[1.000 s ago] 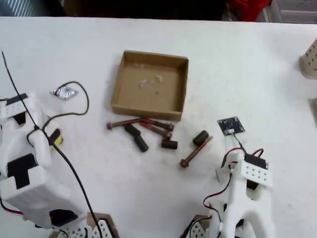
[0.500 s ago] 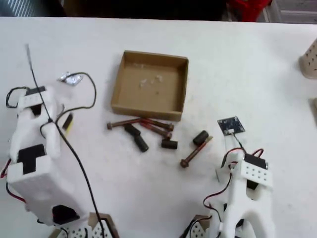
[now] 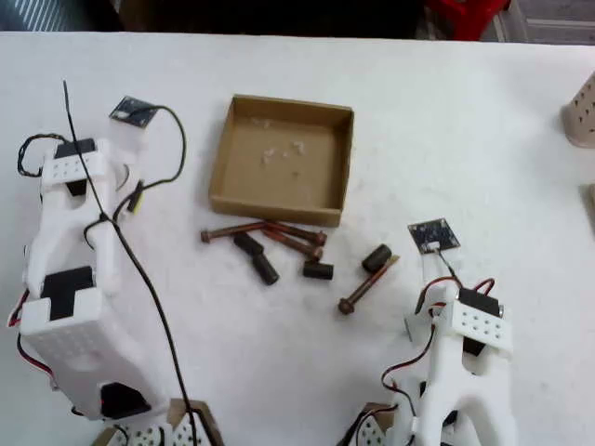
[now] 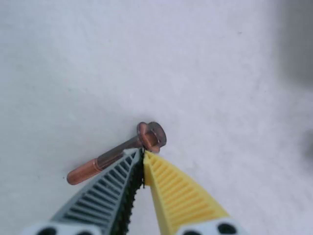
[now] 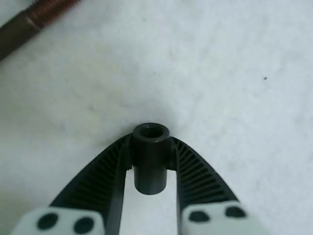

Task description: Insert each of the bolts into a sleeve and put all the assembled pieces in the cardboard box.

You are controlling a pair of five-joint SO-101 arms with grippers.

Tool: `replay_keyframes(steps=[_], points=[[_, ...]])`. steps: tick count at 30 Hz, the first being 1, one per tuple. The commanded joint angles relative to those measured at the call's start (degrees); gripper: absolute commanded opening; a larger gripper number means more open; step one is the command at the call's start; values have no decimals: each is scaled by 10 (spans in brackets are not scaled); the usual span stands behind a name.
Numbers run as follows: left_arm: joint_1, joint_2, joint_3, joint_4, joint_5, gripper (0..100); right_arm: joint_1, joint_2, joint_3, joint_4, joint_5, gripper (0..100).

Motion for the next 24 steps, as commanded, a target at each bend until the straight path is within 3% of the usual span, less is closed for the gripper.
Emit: replay_keyframes(steps=[1, 6, 13, 24], points=[[9, -15, -50, 22, -57, 24, 6, -12, -2, -7, 8, 17], [5, -20, -120, 135, -215, 79, 6, -13, -2, -7, 9, 17], [-24, -15, -144, 150, -392, 98, 4, -13, -2, -8, 10, 17], [-21, 60, -168, 122, -496, 98, 3, -12, -2, -8, 29, 17]])
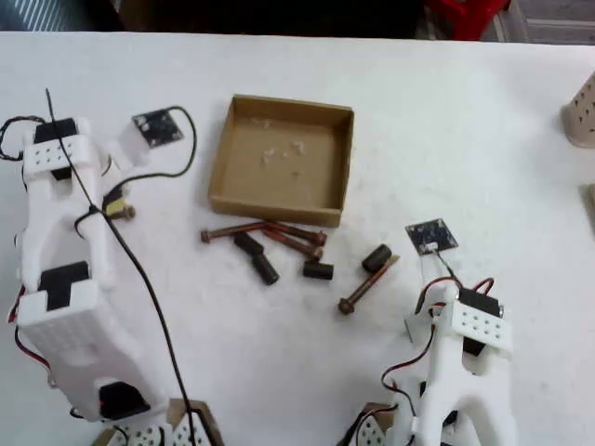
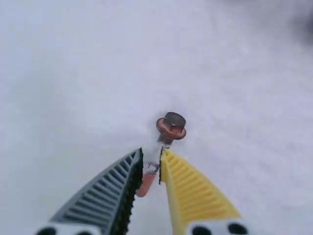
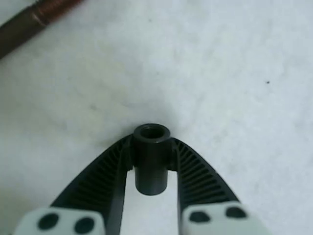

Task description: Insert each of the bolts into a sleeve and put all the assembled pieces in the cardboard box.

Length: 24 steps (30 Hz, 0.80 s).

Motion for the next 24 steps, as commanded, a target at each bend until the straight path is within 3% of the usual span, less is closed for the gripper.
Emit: replay_keyframes(steps=[1, 7, 13, 24], points=[[0, 43, -48, -6, -46, 98, 3, -12, -2, -8, 9, 17], [-1, 114, -91, 12, -55, 98, 2, -12, -2, -8, 10, 17], [-1, 150, -153, 97, -106, 98, 2, -12, -2, -15, 8, 17], [-2, 151, -312, 235, -84, 98, 2, -12, -2, -15, 8, 17]])
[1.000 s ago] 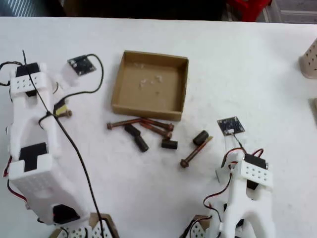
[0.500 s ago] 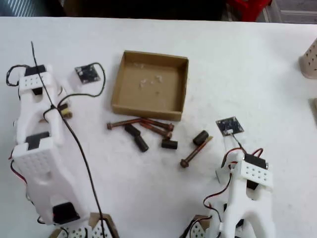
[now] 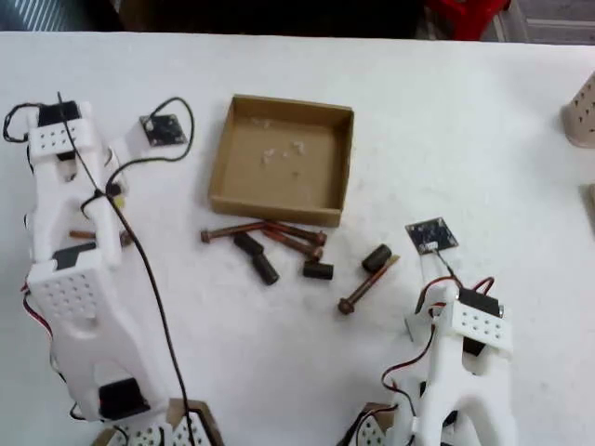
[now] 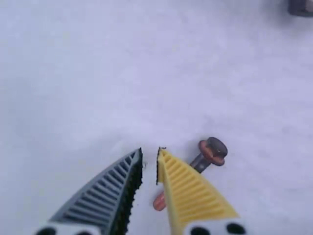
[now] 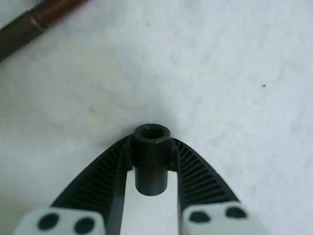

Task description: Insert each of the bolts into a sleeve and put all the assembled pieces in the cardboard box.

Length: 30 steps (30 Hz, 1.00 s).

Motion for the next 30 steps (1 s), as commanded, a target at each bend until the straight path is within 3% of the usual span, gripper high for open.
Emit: replay_keyframes(steps=[1, 5, 13, 24, 30], points=[[-3, -11, -82, 83, -17, 98, 2, -12, -2, -7, 6, 17], [-15, -12, -62, 91, -66, 98, 2, -12, -2, -7, 6, 17], [-65, -13, 11, 91, -241, 98, 2, -12, -2, -7, 6, 17], [-58, -4, 22, 81, -250, 98, -8, -12, -2, -7, 6, 17], [-47, -6, 86, 14, -245, 98, -8, -12, -1, -7, 6, 17]])
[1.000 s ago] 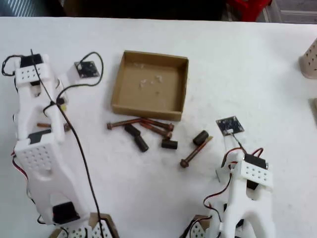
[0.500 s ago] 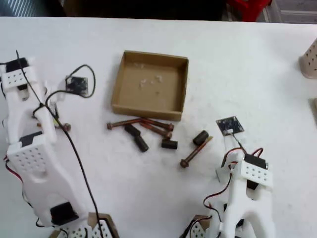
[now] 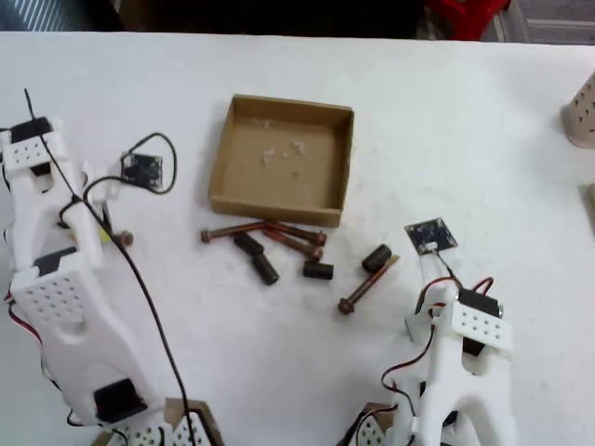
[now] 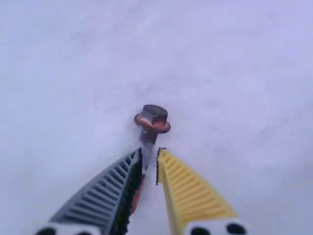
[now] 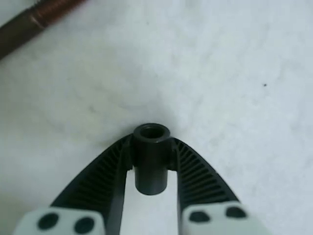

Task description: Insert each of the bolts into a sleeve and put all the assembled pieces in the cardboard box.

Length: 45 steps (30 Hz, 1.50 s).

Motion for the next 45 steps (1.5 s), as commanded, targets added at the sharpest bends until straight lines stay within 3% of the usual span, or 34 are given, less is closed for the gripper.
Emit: replay_keyframes(steps=[1, 4, 15, 21, 24, 31, 36, 45], points=[[18, -6, 33, -53, 2, 98, -8, -12, -4, -7, 6, 17], [27, -6, 53, -87, 41, 100, -8, -12, -4, -7, 6, 17], [31, -7, 98, -127, 53, 131, -8, -12, -4, -7, 6, 17], [53, -15, 79, -123, 197, 128, -8, -12, -4, -7, 6, 17], [55, -21, 70, -123, 270, 77, -8, -12, -4, -7, 6, 17], [55, -18, 73, -123, 298, 20, -7, -12, -4, -7, 6, 17], [64, -25, 64, -141, 420, 20, -7, -12, -4, -7, 6, 17], [74, -34, -95, -53, 784, 22, -7, -12, -4, -7, 6, 17]])
